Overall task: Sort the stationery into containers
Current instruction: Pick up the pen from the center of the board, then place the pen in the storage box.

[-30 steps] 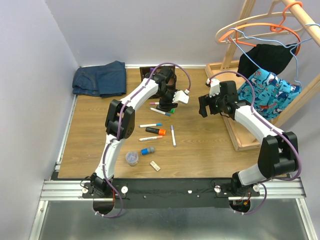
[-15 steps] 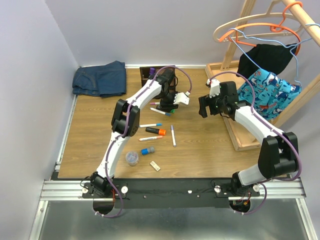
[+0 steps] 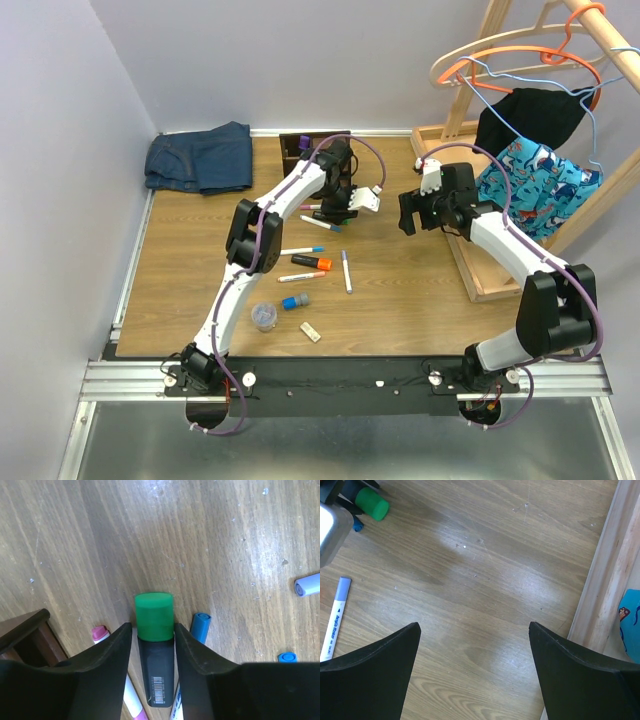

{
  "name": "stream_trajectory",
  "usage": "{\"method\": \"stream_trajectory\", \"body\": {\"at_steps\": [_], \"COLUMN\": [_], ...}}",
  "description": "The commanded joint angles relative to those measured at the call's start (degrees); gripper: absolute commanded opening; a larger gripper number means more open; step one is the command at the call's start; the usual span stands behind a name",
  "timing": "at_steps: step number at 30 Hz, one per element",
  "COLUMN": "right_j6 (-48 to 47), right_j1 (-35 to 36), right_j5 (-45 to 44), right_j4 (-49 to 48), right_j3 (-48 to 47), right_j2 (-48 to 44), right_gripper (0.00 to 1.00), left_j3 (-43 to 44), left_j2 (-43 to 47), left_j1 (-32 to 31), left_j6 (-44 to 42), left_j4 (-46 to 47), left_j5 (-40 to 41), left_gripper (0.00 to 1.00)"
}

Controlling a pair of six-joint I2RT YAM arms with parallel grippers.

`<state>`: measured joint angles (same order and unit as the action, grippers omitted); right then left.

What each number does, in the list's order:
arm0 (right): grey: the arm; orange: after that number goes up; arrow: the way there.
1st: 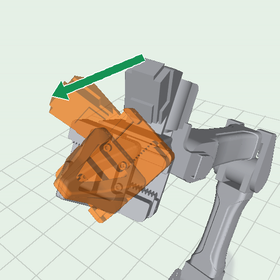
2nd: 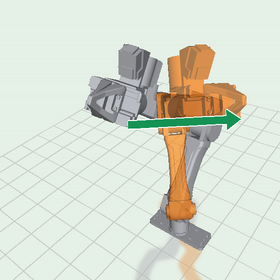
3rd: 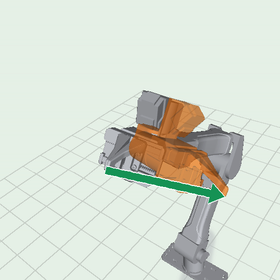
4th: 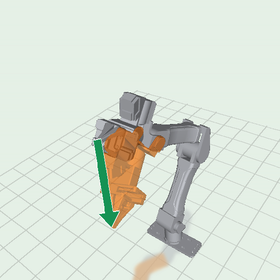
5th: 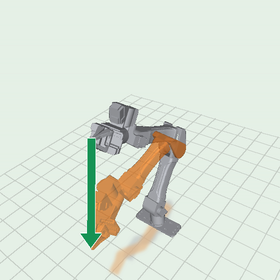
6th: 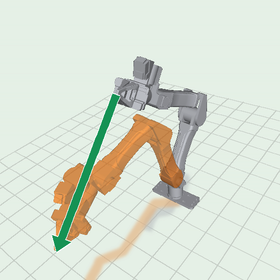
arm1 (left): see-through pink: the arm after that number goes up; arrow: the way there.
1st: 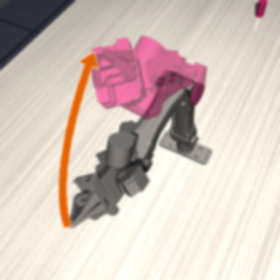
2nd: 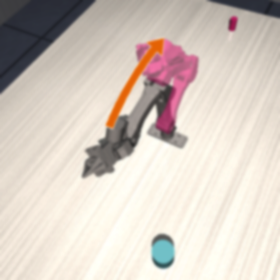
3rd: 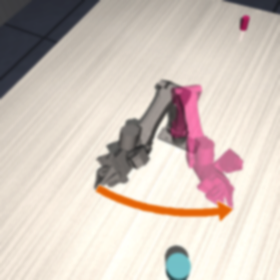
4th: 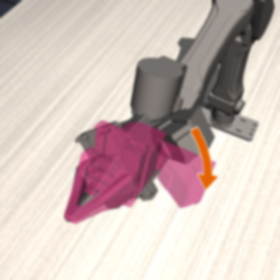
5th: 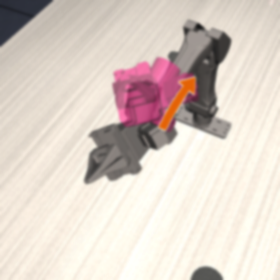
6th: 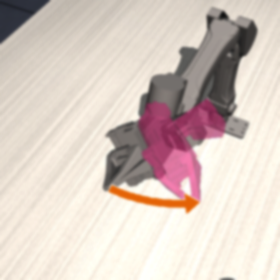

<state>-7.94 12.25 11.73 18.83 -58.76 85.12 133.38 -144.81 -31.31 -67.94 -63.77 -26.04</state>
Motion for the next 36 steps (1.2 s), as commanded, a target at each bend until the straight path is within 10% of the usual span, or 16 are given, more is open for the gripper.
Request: {"method": "stream_trajectory", "body": {"at_steps": [1, 19, 27, 36], "right_j6": [0.74, -0.05, 0.12, -0.05], "right_j1": [-0.47, -1.09, -1.09, -1.09], "right_j5": [0.75, -2.06, -1.36, -0.92], "right_j4": [-1.08, 0.59, -0.63, -0.29], "right_j3": [0.05, -2.58, -5.57, -8.03], "right_j2": [0.75, 0.22, 2.85, 4.88], "right_gripper": [0.97, 0.97, 0.97, 0.97], "left_j3": [0.74, 13.57, -13.38, -20.27], "left_j2": [-2.14, 9.96, 29.32, 27.93], "left_j1": [-1.03, 1.24, 6.96, 16.1], "left_j6": [-2.19, 12.28, 28.55, 45.34], "left_j4": [-3.64, -1.19, 29.38, 51.1], "left_j5": [1.96, -14.9, -18.87, -17.46], "left_gripper": [0.43, 0.34, 0.34, 0.33]}}
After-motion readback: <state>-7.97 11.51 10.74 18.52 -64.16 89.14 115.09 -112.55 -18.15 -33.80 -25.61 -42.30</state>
